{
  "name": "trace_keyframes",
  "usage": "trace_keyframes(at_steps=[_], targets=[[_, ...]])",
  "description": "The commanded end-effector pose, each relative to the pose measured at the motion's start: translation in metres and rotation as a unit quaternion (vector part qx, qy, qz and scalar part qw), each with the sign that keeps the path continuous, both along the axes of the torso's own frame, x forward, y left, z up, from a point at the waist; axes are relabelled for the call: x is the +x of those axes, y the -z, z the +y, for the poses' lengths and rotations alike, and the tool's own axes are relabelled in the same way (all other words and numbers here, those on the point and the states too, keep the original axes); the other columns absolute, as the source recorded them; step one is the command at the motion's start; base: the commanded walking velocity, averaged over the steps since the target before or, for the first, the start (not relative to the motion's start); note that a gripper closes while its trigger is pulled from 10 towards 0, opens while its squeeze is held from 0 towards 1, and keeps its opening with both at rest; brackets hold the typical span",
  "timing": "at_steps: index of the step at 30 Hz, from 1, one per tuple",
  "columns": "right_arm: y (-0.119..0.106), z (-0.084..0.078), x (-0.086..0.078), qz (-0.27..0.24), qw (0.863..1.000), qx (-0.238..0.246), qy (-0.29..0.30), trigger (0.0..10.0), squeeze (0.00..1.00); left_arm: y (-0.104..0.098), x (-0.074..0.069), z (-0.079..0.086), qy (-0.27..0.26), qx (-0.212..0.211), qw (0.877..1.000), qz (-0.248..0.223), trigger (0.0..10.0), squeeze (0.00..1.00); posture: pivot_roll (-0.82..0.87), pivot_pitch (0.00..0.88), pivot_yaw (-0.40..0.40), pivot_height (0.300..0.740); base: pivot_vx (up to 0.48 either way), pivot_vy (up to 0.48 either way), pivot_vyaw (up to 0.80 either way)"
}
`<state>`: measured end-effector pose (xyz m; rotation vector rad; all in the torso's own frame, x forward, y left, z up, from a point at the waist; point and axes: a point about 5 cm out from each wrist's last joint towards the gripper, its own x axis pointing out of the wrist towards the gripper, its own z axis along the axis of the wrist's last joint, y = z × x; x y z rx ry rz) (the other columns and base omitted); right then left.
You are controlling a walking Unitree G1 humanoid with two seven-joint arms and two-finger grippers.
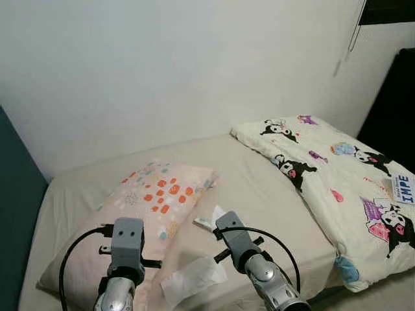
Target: Clean up the room
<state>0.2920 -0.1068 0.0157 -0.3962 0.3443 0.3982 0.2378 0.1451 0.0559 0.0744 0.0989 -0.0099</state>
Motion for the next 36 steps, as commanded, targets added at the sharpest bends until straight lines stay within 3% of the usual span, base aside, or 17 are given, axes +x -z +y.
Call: trace_keyframes(at_steps=[1, 10, 14, 16, 20, 22, 36], targets=[[0.003, 0.000, -0.003, 0.000, 1.000, -0.007, -0.004, 10.0, 0.00, 0.004, -0.001, -0.002, 0.003, 0.011, 1.000, 0.003, 10.0, 0.00, 0.02, 0.000, -0.029, 0.740, 0.000, 0.000, 0.00], [0.002, 0.001, -0.001, -0.011, 1.000, 0.001, 0.008, 10.0, 0.00, 0.007, 0.003, -0.004, -0.006, 0.018, 1.000, 0.000, 10.0, 0.00, 0.02, 0.000, -0.020, 0.740, 0.000, 0.000, 0.00], [0.005, 0.010, -0.001, -0.004, 1.000, -0.004, -0.002, 10.0, 0.00, 0.009, 0.014, -0.011, -0.009, 0.026, 1.000, 0.003, 10.0, 0.00, 0.02, 0.000, -0.020, 0.740, 0.000, 0.000, 0.00], [0.001, 0.019, 0.002, -0.015, 1.000, -0.009, -0.017, 10.0, 0.00, 0.004, 0.027, -0.018, -0.003, 0.022, 1.000, -0.004, 10.0, 0.00, 0.02, 0.000, -0.019, 0.740, 0.000, 0.000, 0.00], [-0.005, 0.022, 0.005, -0.028, 0.999, -0.002, -0.017, 10.0, 0.00, -0.003, 0.040, -0.024, 0.003, 0.017, 1.000, -0.016, 10.0, 0.00, 0.02, 0.000, -0.017, 0.740, 0.000, 0.000, 0.00], [-0.014, 0.013, 0.010, -0.047, 0.999, 0.016, 0.009, 10.0, 0.00, -0.013, 0.055, -0.033, 0.017, 0.013, 0.999, -0.030, 10.0, 0.00, 0.01, 0.000, -0.002, 0.740, 0.000, 0.000, 0.00], [-0.032, -0.017, 0.009, -0.095, 0.992, 0.041, 0.076, 10.0, 0.00, -0.023, 0.080, -0.050, 0.031, 0.008, 0.999, -0.032, 10.0, 0.00, -0.04, 0.000, 0.045, 0.740, 0.000, 0.000, 0.00]])
